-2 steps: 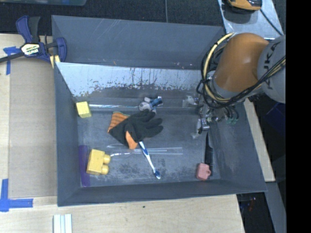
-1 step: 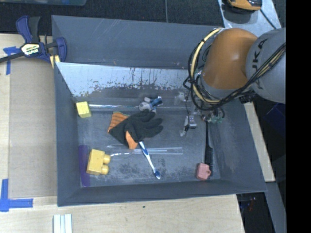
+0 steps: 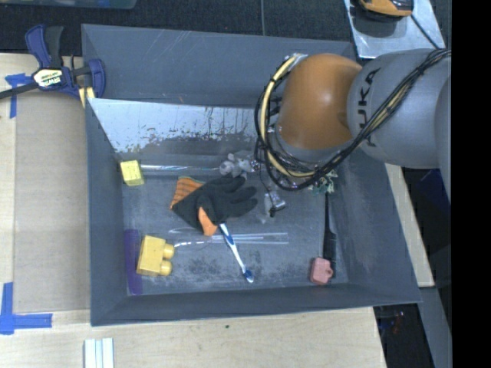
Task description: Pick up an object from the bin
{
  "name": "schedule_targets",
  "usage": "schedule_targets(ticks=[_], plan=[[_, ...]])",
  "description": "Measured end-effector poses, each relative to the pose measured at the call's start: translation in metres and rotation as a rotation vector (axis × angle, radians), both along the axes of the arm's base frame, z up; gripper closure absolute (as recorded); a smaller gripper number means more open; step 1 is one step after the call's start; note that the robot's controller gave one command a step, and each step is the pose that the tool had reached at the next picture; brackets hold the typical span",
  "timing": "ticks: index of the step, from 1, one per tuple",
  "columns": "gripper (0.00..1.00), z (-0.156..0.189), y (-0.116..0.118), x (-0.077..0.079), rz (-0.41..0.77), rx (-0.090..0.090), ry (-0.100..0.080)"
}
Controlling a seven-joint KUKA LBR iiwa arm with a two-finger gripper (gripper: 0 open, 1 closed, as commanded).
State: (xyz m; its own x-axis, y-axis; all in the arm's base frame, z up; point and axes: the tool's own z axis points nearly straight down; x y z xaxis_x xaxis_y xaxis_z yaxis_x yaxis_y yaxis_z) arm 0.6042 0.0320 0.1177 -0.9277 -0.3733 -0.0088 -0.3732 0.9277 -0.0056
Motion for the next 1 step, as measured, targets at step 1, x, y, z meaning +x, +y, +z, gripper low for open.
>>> schedule_targets(ticks=[1], plan=[[0.00,-0.0259,0.0104,0.0047,-0.123,0.001,-0.005]])
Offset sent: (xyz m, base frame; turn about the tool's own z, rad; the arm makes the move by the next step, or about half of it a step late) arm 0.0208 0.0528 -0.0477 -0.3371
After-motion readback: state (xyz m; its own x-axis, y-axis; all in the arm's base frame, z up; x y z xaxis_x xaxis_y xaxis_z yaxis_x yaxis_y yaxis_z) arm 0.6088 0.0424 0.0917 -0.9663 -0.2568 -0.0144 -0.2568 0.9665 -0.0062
